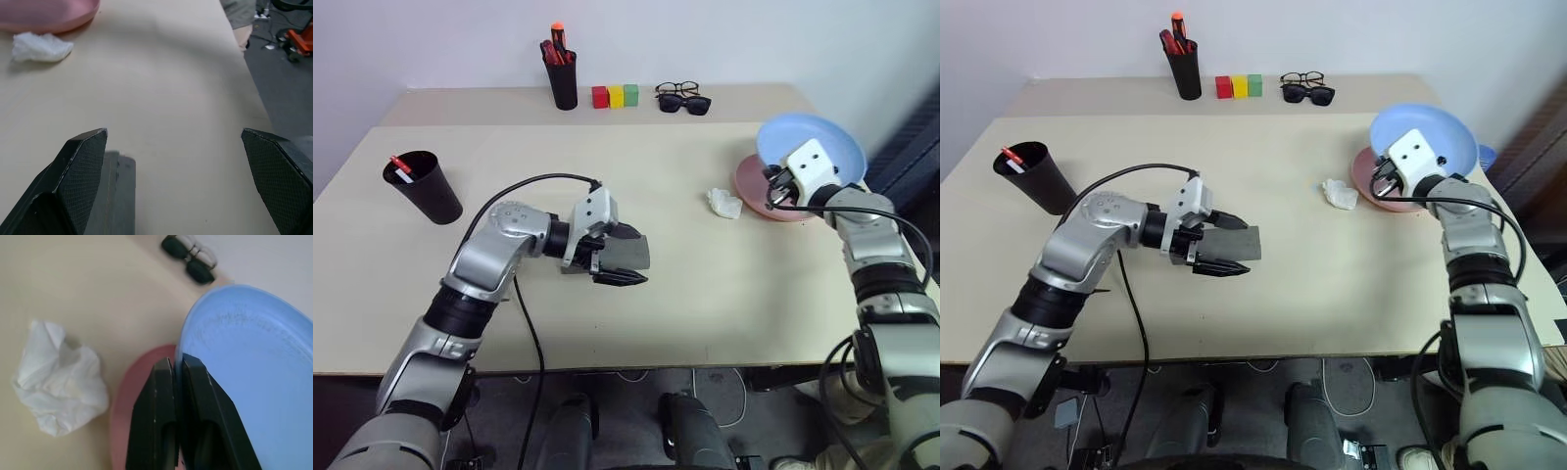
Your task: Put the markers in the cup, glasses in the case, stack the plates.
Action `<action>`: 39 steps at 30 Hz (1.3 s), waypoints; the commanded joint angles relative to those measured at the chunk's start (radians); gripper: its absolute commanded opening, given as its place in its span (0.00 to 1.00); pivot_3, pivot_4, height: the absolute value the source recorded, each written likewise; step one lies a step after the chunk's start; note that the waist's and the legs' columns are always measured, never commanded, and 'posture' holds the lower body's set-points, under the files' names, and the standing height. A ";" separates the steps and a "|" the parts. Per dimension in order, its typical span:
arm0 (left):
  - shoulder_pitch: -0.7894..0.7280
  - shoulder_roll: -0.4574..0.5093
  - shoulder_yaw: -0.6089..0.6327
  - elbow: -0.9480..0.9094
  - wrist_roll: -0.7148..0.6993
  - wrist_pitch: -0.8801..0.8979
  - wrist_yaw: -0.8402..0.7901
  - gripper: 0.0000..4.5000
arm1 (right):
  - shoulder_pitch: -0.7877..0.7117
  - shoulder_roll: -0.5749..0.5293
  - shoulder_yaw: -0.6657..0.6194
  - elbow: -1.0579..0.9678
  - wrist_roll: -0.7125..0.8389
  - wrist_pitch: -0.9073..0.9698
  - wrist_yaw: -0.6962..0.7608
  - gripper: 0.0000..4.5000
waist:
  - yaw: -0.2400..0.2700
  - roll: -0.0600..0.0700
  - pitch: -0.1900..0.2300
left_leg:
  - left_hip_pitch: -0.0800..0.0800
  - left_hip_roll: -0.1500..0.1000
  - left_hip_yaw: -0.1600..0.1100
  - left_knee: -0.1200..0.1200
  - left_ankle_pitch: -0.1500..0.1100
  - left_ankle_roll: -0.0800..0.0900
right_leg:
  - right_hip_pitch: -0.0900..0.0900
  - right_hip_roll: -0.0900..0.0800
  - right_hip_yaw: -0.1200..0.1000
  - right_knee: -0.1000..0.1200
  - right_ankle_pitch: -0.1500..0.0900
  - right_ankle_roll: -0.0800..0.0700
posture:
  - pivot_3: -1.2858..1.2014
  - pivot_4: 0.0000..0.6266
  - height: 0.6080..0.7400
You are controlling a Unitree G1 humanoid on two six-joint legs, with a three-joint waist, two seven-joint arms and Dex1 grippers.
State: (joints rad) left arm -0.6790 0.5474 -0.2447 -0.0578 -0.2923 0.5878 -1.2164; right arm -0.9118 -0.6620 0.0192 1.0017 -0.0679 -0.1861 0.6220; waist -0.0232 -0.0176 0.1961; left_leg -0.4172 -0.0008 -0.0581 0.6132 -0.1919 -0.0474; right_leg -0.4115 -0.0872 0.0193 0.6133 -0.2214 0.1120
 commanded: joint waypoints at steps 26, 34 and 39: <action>0.152 0.097 0.161 -0.208 -0.141 0.052 0.143 1.00 | -0.025 0.201 -0.082 0.007 0.127 0.016 0.127 0.89 | -0.031 0.000 0.000 | 0.005 0.000 0.000 0.000 0.000 0.000 | 0.003 0.000 0.001 0.003 0.001 0.002 | 0.52 0.24 1.00; 0.152 0.068 0.257 -0.264 -0.243 0.084 0.205 1.00 | -0.028 0.234 -0.072 0.107 0.092 -0.004 0.056 0.89 | -0.023 0.000 0.000 | 0.005 0.000 0.000 0.000 0.000 0.000 | 0.003 0.000 0.001 0.003 0.000 0.000 | 0.52 0.24 1.00; 0.160 0.081 0.265 -0.283 -0.254 0.095 0.243 1.00 | -0.039 0.249 -0.071 0.169 0.072 -0.009 0.007 0.89 | -0.023 0.000 0.000 | 0.005 0.000 0.000 0.000 0.000 0.000 | 0.003 0.000 0.001 0.003 0.000 0.000 | 0.52 0.24 1.00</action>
State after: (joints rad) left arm -0.5131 0.6198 -0.0127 -0.3037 -0.5272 0.6837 -0.9880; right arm -0.9190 -0.4102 -0.0437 1.1686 0.0056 -0.1805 0.6492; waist -0.0466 -0.0172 0.1963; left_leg -0.4120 -0.0011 -0.0580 0.6131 -0.1919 -0.0475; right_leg -0.4085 -0.0870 0.0204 0.6162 -0.2215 0.1118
